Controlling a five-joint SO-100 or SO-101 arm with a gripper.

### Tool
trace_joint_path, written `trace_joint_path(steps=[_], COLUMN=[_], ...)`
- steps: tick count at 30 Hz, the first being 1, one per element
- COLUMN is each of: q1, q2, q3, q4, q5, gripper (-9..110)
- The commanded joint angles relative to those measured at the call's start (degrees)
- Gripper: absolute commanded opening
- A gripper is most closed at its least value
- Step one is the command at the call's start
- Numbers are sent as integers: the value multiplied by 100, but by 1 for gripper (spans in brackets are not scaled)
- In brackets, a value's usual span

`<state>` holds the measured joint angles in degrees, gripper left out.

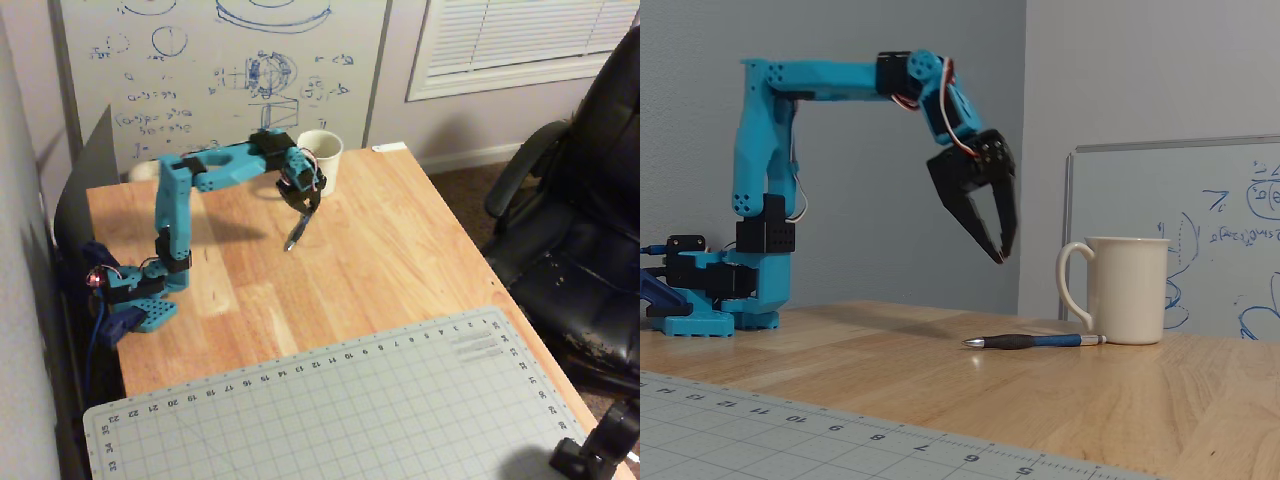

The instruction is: Touch the pen.

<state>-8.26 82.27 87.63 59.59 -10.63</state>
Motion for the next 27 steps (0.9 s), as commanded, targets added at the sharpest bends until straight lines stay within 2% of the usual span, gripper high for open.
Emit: trace_joint_path(steps=[1, 14, 27], q1=[-281, -624, -606], q2=[-325, -1749, -2004], q3=[-905, -1740, -1907], q4=[-123, -123, -53], q5=[-62, -62, -62], gripper=[1, 1, 1])
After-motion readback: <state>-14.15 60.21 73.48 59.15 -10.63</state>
